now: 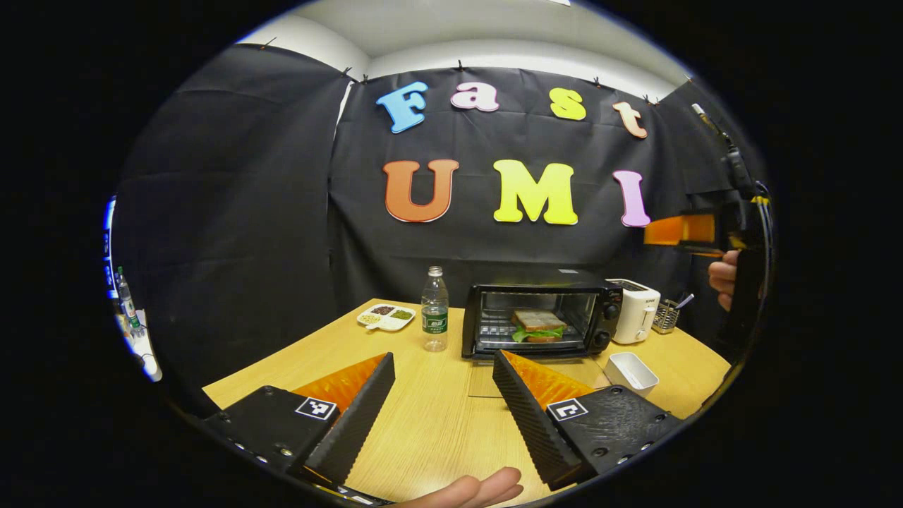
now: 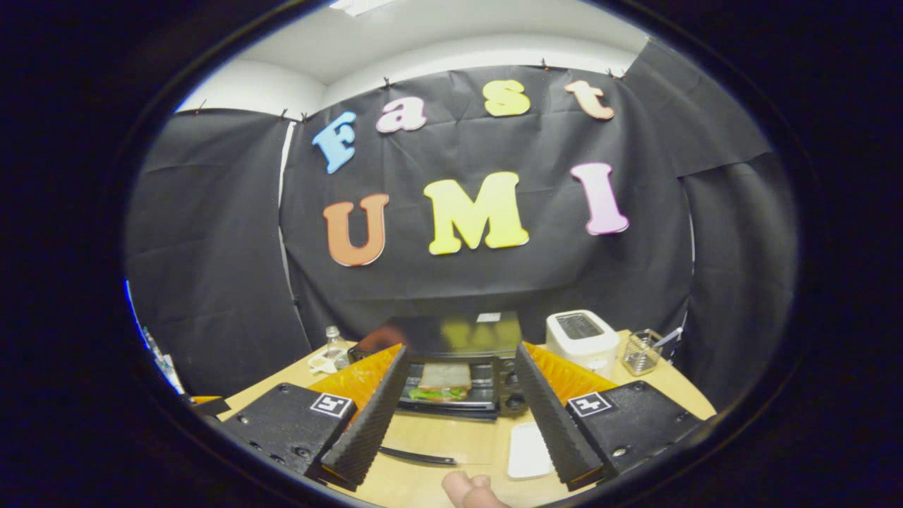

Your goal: Open the electric oven with the left hand, put the food in, and close the electric oven.

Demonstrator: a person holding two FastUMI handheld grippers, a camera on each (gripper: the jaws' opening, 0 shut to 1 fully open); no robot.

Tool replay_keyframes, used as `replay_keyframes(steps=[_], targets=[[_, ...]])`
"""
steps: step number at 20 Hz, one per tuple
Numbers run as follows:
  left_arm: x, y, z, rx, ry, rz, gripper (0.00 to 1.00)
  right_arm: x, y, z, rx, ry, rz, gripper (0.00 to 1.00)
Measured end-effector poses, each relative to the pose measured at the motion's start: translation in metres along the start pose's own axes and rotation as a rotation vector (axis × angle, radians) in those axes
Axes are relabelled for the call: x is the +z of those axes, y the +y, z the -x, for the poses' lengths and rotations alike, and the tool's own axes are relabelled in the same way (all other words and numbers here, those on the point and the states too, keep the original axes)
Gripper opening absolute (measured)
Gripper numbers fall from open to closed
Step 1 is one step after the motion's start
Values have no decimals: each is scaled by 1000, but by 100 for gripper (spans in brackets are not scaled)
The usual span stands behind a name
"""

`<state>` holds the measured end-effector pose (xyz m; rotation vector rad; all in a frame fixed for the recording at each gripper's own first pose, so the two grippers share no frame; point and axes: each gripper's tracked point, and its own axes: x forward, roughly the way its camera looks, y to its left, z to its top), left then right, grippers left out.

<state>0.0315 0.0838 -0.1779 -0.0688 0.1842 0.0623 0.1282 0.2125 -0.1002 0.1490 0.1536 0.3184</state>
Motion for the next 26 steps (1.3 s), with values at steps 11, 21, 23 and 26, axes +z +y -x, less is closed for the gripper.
replay_keyframes(steps=[11,21,23,26], targets=[[-58,-124,-56,-201,211,-67,82,75,-122,113,-182,-193,100,96],[-177,-168,-86,-218,568,-172,96,48,-164,114,-126,-153,47,96],[-184,-172,-93,-209,600,-160,96,46,-174,110,-128,-144,43,96],[-194,-168,-101,-178,644,-150,96,33,-179,108,-120,-112,63,96]])
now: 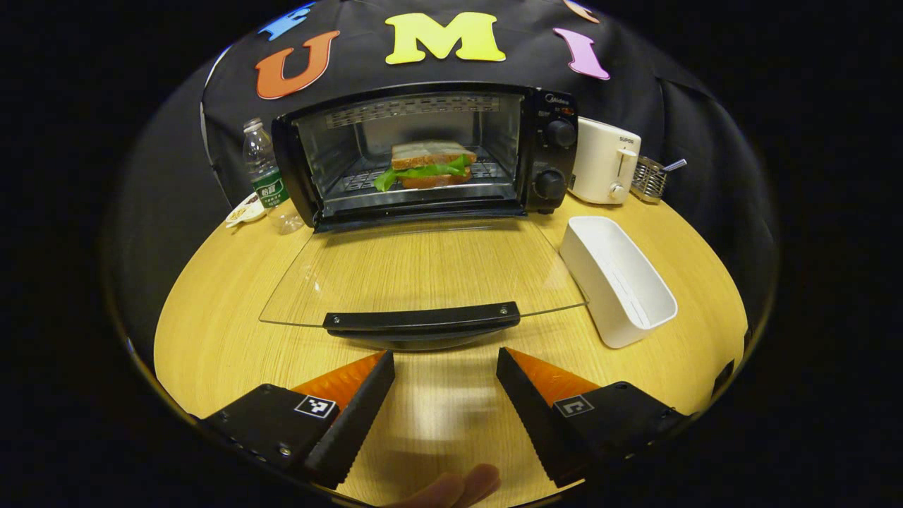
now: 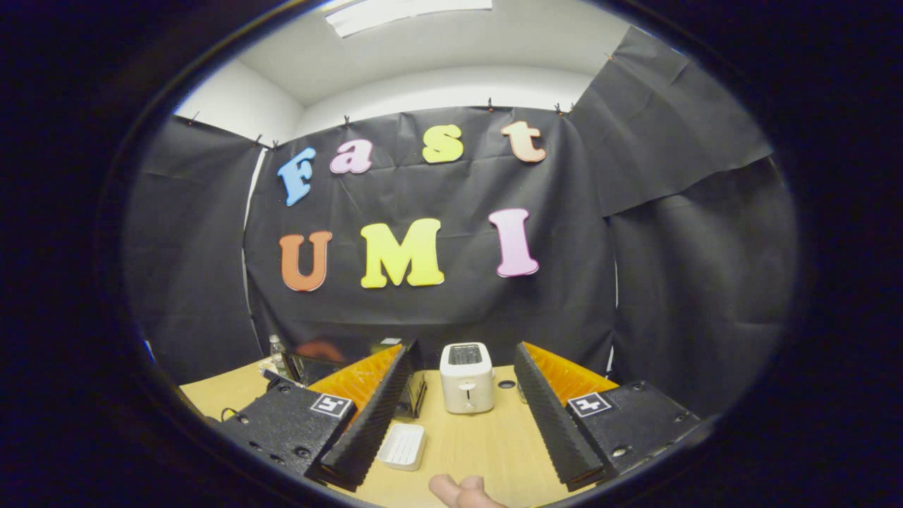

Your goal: Open the electric oven with the left hand, put the food in, and close the electric oven.

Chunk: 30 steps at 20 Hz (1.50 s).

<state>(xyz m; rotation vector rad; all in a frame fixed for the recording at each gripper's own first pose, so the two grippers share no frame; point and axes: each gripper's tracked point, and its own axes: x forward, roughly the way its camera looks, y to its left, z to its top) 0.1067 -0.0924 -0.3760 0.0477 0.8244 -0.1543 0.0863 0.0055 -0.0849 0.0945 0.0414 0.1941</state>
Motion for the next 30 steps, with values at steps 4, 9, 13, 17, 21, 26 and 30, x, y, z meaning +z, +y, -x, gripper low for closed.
replay_keyframes(steps=[4,9,13,17,21,26,30], targets=[[-1,6,-8,14,22,22,96,-14,3,0,29,29,-3,96],[4,9,-5,13,13,29,96,-31,5,-6,42,78,-16,88],[12,10,3,2,-13,35,100,-38,11,-5,54,103,-31,96],[27,9,8,6,-59,42,95,-36,15,-4,50,97,-21,96],[39,12,16,6,-94,39,100,-35,23,-2,57,94,-9,96],[78,17,34,16,-219,53,95,-36,24,-1,38,105,-8,96],[103,19,41,17,-281,60,96,-41,21,0,25,113,-24,96]])
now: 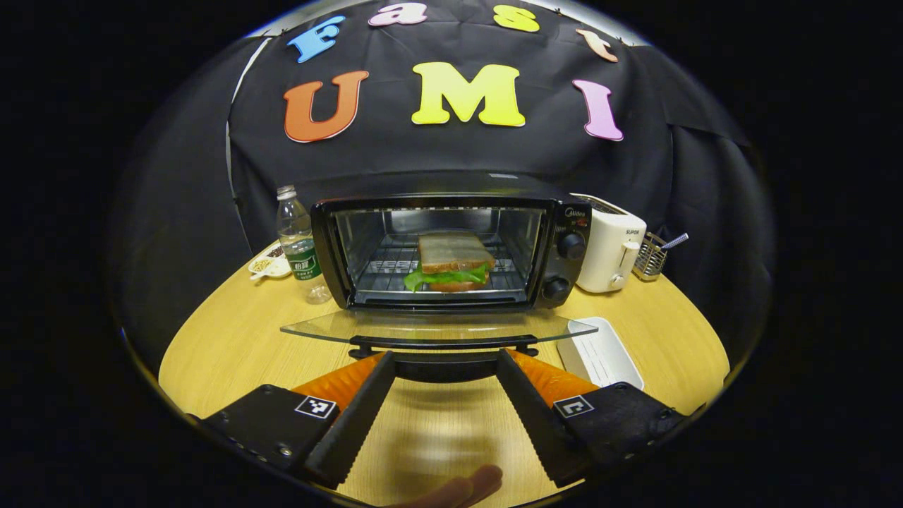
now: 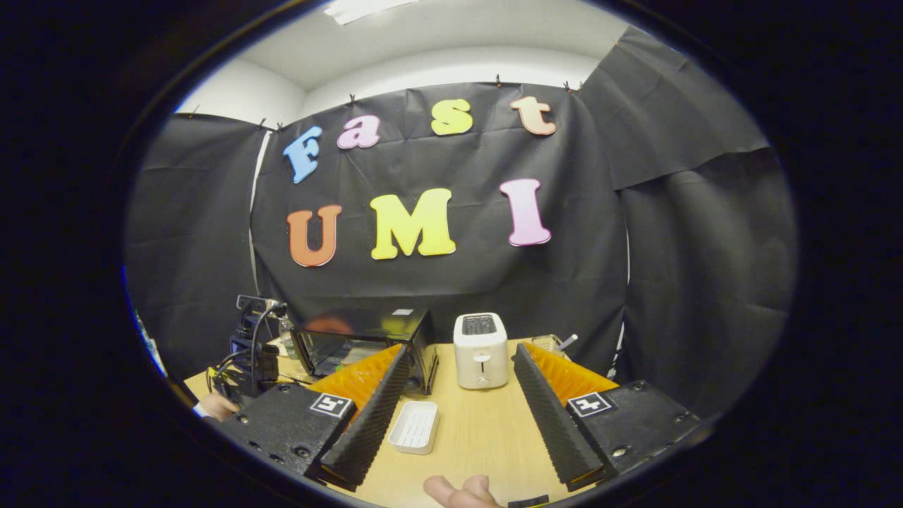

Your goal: Open the electric oven with the left hand, put the food in, and close the electric oven.

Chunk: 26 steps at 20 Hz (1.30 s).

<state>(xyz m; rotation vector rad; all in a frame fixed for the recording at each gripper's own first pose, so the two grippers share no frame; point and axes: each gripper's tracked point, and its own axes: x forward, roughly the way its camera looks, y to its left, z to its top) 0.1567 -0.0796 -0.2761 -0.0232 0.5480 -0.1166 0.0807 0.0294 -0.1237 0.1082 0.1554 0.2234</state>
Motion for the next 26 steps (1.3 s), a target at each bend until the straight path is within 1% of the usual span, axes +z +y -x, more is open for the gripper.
replay_keyframes(steps=[4,7,8,9,10,12,14,16,18,22,26], targets=[[27,2,-3,1,-51,-8,96,-4,-3,3,-12,9,-25,96],[40,4,-11,0,-68,-13,96,-4,0,11,-11,12,-29,96],[46,5,-15,-1,-85,-24,98,-3,0,15,-13,7,-26,96],[51,7,-19,-7,-94,-22,98,0,0,19,-18,0,-25,96],[52,6,-22,-10,-88,0,96,1,1,23,-19,-6,-23,96],[59,10,-26,-9,-96,22,96,2,5,33,-19,-12,-21,96],[66,17,-18,7,-124,23,96,6,7,44,-23,-24,-22,96],[73,16,0,5,-156,34,96,7,8,56,-28,-37,-23,96],[80,14,23,1,-199,37,94,10,4,68,-44,-52,-27,96],[95,8,83,7,-302,27,94,19,-3,90,-70,-110,-39,96],[102,2,151,24,-418,19,94,27,-10,109,-88,-141,-26,96]])
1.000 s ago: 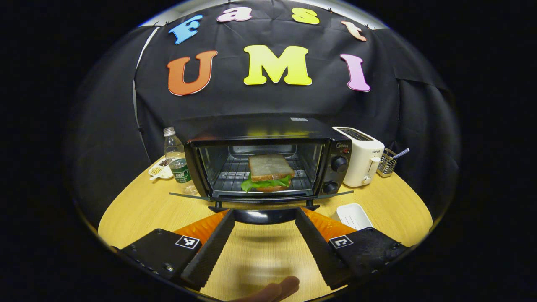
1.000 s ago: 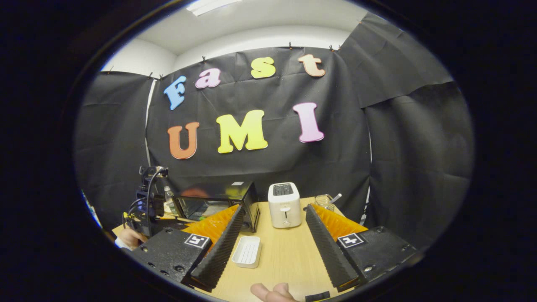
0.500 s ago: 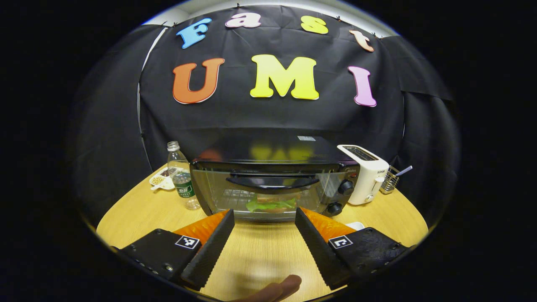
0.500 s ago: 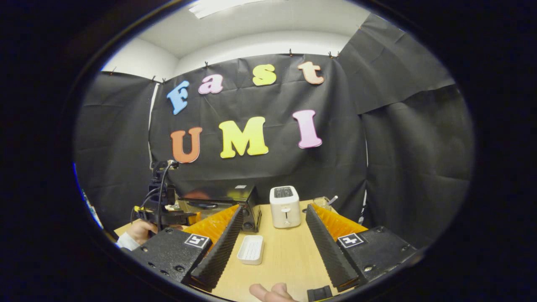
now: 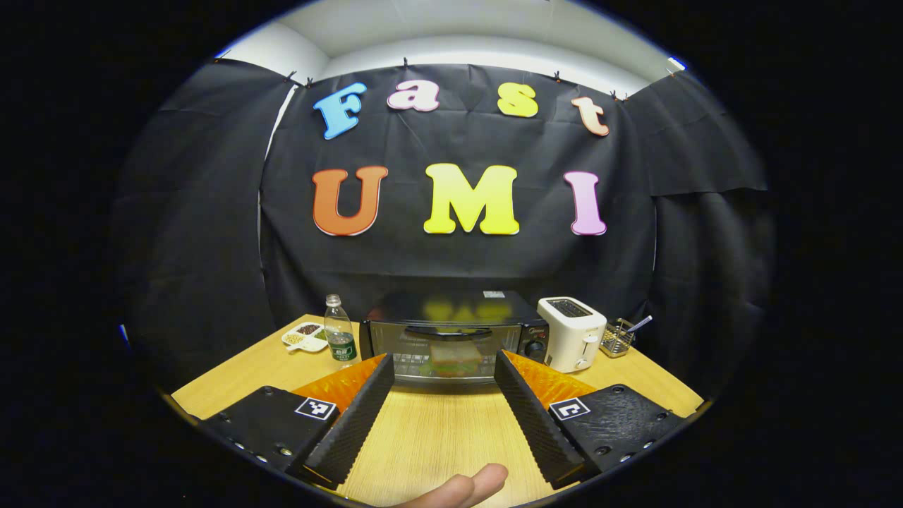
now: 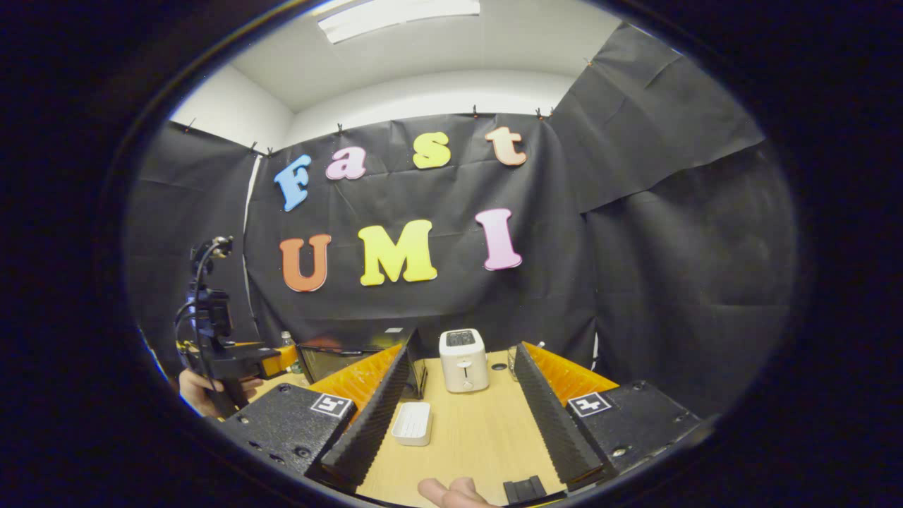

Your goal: Open the electric oven with the left hand, put the food in, and close the electric oven.

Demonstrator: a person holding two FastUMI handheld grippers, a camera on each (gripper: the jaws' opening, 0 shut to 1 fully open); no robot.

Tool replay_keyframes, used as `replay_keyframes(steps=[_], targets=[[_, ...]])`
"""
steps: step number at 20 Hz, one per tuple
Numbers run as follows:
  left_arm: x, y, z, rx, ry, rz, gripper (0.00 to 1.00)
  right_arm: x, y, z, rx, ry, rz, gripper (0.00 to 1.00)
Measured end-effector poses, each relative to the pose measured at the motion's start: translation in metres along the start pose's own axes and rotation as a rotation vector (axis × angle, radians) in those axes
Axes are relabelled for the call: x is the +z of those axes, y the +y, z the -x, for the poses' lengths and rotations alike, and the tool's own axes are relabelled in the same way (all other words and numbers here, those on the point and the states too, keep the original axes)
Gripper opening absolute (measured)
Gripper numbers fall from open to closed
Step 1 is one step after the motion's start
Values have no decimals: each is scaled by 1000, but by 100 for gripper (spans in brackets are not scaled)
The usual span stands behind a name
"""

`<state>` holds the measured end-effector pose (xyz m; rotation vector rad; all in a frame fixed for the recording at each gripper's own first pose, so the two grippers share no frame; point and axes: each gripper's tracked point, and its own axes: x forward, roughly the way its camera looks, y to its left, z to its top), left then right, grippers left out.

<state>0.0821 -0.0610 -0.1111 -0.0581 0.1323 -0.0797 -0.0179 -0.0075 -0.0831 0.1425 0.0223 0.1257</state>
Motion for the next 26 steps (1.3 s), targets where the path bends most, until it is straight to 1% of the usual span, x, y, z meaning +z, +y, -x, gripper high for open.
replay_keyframes(steps=[1,2,5,6,9,10,11,13,14,17,20,21,22,26], targets=[[9,2,15,8,-32,-11,94,4,-2,4,-5,-8,0,100],[20,5,31,21,-64,-26,94,7,-1,7,-4,-14,1,96],[48,16,77,73,-149,-45,94,27,0,18,-5,-58,-13,96],[54,17,90,76,-167,-40,94,31,-1,22,-8,-76,-12,96],[68,15,125,70,-204,-60,94,42,2,34,-1,-116,15,96],[67,15,134,72,-204,-64,94,45,2,37,2,-128,20,96],[63,14,144,74,-205,-47,93,50,1,39,0,-141,23,96],[48,-3,158,17,-193,-12,93,53,-4,42,-17,-154,34,96],[42,-8,164,9,-187,-10,93,52,-4,43,-20,-153,39,96],[37,-13,172,-4,-197,-40,94,43,-1,44,-1,-132,52,96],[39,-25,173,-43,-197,-34,94,34,-2,40,15,-109,42,96],[43,-26,167,-41,-203,-41,94,32,-4,39,13,-101,42,96],[44,-23,168,-34,-208,-51,94,30,-6,40,12,-97,42,88],[41,-21,163,-38,-196,-43,95,31,-9,43,10,-96,49,88]])
